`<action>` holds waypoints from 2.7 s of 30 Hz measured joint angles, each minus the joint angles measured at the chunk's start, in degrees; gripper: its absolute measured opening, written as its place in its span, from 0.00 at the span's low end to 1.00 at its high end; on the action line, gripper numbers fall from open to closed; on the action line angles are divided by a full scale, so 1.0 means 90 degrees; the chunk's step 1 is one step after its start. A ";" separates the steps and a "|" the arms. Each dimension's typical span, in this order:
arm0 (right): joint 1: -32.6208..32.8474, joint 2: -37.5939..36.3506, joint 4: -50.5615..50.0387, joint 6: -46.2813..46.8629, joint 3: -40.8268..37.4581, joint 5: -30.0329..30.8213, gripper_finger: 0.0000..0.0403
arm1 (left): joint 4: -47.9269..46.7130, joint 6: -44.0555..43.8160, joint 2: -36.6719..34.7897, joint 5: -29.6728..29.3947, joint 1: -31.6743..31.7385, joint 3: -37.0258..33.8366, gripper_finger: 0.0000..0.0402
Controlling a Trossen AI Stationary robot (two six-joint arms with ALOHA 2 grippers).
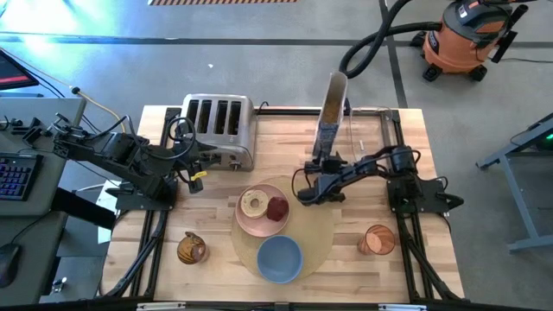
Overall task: Arrange a breakfast setting
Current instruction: Pour the cereal into the blue bowl
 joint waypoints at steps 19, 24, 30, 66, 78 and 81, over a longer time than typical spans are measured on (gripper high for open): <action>0.0528 0.0000 -0.0246 0.0513 0.0000 -0.0027 0.69 | 0.0000 0.0000 0.0000 0.0002 -0.0001 0.0000 0.37; 0.0544 0.0000 -0.0135 0.0099 0.0000 0.0451 0.69 | 0.0000 0.0000 0.0001 0.0000 -0.0002 -0.0002 0.37; 0.0583 0.0000 0.0095 -0.0381 0.0000 0.0725 0.69 | 0.0000 0.0000 0.0000 0.0000 -0.0001 0.0000 0.37; 0.0674 0.0000 0.3933 -0.1973 -0.1035 0.1771 0.69 | 0.0000 0.0000 0.0000 0.0000 -0.0002 0.0000 0.37; 0.0679 0.0000 0.4351 -0.2837 -0.1032 0.1893 0.92 | 0.0000 0.0000 0.0001 0.0000 -0.0002 -0.0001 0.37; 0.0679 0.0000 0.4350 -0.2864 -0.1032 0.1893 0.98 | 0.0000 0.0000 0.0001 0.0000 -0.0002 0.0000 0.37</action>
